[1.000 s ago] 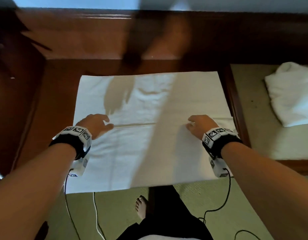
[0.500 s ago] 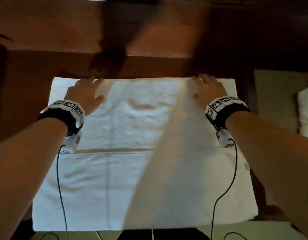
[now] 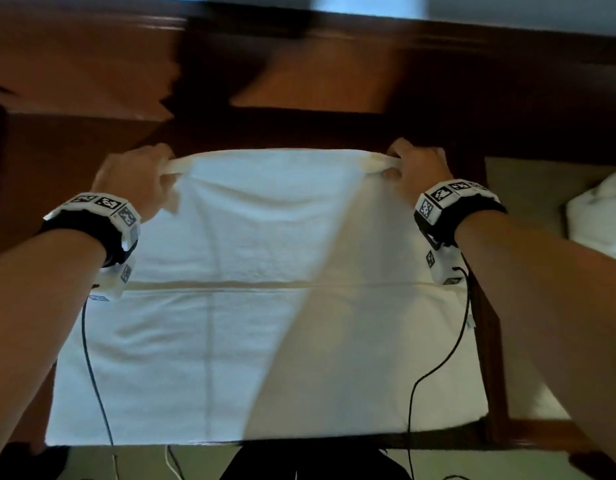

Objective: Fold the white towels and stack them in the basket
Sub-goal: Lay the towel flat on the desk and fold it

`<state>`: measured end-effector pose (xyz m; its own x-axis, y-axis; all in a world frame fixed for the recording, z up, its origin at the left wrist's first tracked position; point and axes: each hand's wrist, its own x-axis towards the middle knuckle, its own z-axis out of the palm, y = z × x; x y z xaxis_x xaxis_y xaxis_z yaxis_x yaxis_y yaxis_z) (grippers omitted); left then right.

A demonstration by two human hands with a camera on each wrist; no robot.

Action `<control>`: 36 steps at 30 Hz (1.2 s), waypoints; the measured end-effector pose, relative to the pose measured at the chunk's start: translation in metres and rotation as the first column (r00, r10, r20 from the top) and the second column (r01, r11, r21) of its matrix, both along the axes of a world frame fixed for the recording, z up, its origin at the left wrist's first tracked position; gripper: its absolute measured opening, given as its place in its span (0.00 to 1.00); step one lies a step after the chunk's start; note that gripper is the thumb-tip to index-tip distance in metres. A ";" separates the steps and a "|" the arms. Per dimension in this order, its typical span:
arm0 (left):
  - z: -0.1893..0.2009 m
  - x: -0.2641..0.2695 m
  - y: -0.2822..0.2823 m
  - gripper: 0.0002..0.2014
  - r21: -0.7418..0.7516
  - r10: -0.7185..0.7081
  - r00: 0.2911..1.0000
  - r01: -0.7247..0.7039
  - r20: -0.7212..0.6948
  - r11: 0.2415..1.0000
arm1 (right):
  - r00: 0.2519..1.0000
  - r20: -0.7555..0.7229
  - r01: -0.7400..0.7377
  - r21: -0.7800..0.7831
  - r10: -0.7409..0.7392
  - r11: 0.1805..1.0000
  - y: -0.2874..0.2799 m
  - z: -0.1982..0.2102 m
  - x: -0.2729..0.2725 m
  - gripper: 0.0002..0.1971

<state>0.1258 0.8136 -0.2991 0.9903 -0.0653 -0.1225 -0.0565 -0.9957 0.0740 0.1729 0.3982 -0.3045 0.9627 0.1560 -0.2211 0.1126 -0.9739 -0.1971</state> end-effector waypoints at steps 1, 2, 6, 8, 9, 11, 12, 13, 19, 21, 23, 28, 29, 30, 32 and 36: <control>0.010 0.001 0.002 0.07 0.025 -0.025 0.999 0.025 0.022 0.999 | 1.000 0.018 0.007 0.017 -0.007 1.000 0.001 0.011 -0.002 0.11; 0.021 -0.001 0.003 0.08 0.051 -0.047 0.998 0.045 0.043 0.998 | 0.999 0.046 0.004 0.024 -0.005 1.000 0.000 0.020 -0.006 0.10; 0.057 -0.026 0.013 0.15 0.154 -0.133 0.983 0.114 0.124 0.981 | 0.988 0.151 -0.042 -0.017 0.044 0.999 0.000 0.054 -0.035 0.05; 0.070 -0.051 0.017 0.18 0.137 -0.158 0.973 0.136 0.167 0.981 | 0.977 0.212 -0.034 -0.022 0.038 0.999 0.001 0.067 -0.061 0.06; 0.076 -0.065 0.019 0.18 0.118 -0.168 0.967 0.148 0.191 0.982 | 0.967 0.252 -0.028 -0.010 0.030 1.000 0.001 0.073 -0.076 0.06; 0.083 -0.096 0.024 0.17 0.088 -0.200 0.953 0.184 0.230 0.979 | 0.945 0.327 -0.013 0.022 0.006 1.000 0.001 0.082 -0.109 0.08; 0.086 -0.114 0.027 0.18 0.085 -0.229 0.943 0.214 0.243 0.973 | 0.937 0.349 -0.017 0.038 0.002 0.999 0.001 0.084 -0.128 0.09; 0.085 -0.132 0.030 0.19 0.089 -0.264 0.933 0.249 0.247 0.964 | 0.934 0.357 -0.026 0.054 0.005 0.998 0.001 0.086 -0.147 0.10; 0.044 -0.243 0.038 0.13 0.129 -0.317 0.943 0.304 0.099 0.944 | 0.952 0.304 -0.054 0.066 0.031 0.996 -0.010 0.047 -0.264 0.07; 0.018 -0.277 0.034 0.14 0.130 -0.284 0.959 0.283 -0.015 0.950 | 0.969 0.241 -0.051 -0.020 0.054 0.999 -0.016 0.017 -0.300 0.08; -0.009 -0.307 0.026 0.13 0.172 -0.233 0.964 0.253 -0.124 0.952 | 0.994 0.100 -0.027 -0.168 0.044 0.985 -0.023 -0.011 -0.333 0.10; -0.046 -0.346 0.008 0.25 0.194 -0.104 0.986 0.129 -0.134 0.972 | 0.996 -0.015 0.081 -0.367 -0.093 0.927 -0.033 -0.037 -0.377 0.20; -0.051 -0.347 0.005 0.30 0.182 -0.127 0.985 0.146 -0.114 0.972 | 0.999 -0.007 0.047 -0.360 -0.053 0.932 -0.034 -0.040 -0.380 0.23; -0.057 -0.347 0.003 0.33 0.167 -0.160 0.981 0.177 -0.110 0.970 | 1.000 -0.020 -0.005 -0.341 -0.002 0.940 -0.035 -0.043 -0.381 0.27; -0.064 -0.341 0.001 0.35 0.122 -0.209 0.969 0.225 -0.130 0.967 | 0.996 -0.068 -0.074 -0.276 0.057 0.958 -0.037 -0.048 -0.377 0.34; -0.061 -0.336 0.006 0.30 0.060 -0.185 0.976 0.193 -0.118 0.979 | 0.996 -0.083 -0.036 -0.190 0.021 0.981 -0.044 -0.049 -0.367 0.35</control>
